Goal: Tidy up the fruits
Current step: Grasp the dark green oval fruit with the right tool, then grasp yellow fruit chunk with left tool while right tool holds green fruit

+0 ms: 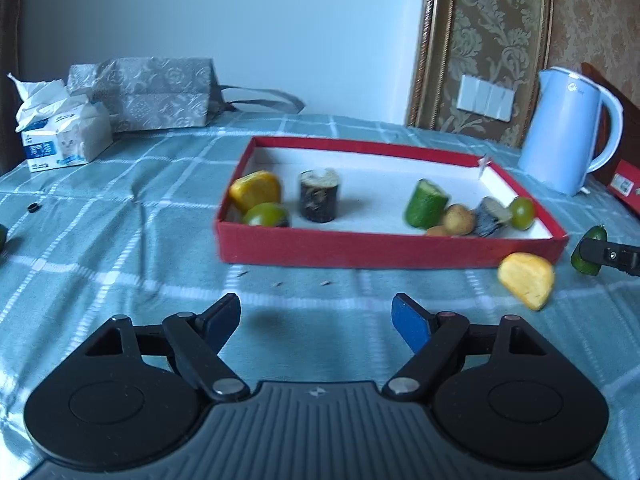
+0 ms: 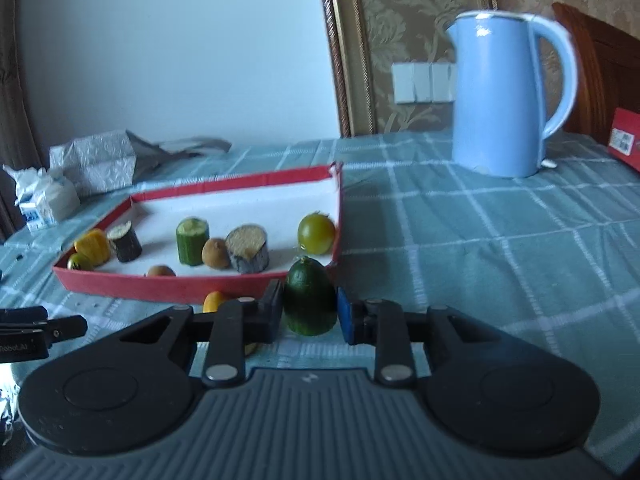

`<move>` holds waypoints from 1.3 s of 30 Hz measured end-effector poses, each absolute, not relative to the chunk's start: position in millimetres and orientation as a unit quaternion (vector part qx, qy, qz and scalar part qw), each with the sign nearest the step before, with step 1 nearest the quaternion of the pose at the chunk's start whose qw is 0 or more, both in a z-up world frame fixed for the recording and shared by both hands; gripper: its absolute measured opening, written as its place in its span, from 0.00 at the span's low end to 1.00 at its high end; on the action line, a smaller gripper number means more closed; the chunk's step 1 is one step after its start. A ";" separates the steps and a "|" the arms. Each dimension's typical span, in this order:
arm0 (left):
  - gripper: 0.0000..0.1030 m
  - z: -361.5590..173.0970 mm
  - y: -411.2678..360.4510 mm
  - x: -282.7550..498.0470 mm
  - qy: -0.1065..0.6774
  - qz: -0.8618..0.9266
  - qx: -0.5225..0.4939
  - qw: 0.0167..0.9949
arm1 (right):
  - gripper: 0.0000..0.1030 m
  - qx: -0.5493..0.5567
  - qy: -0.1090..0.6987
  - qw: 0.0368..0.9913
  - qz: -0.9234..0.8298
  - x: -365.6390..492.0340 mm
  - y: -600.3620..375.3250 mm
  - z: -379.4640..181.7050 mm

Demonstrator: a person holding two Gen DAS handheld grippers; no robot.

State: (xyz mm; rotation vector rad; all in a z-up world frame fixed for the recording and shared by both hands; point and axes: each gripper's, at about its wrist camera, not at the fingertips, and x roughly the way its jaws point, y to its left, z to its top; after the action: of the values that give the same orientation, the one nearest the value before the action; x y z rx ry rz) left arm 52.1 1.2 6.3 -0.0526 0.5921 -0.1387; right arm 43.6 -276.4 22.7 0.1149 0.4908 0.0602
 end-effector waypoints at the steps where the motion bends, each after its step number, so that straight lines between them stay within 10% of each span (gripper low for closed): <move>1: 0.81 9.0 -9.2 51.2 0.287 -0.075 -0.022 0.955 | 0.26 0.062 0.236 0.969 0.026 39.0 -281.1 24.2; 26: 0.84 -5.1 -168.3 79.9 0.312 -0.009 0.039 0.949 | 0.27 0.158 0.196 0.966 0.054 17.8 -337.7 21.5; 27: 0.82 -4.9 -169.5 78.4 0.310 -0.013 0.045 0.950 | 0.27 0.159 0.195 0.966 0.054 17.7 -338.2 21.5; 29: 0.36 -3.1 -174.3 71.7 0.301 -0.051 0.061 0.950 | 0.27 0.160 0.195 0.966 0.055 17.6 -338.6 20.8; 39: 0.26 9.9 -132.6 46.1 0.284 -0.032 0.066 0.956 | 0.27 0.161 0.197 0.966 0.053 17.7 -337.8 19.7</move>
State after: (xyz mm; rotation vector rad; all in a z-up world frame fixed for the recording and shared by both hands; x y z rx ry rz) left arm 46.1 -132.6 9.9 0.1342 0.5763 -0.0656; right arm 17.7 -337.8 19.7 0.3256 0.3976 0.1069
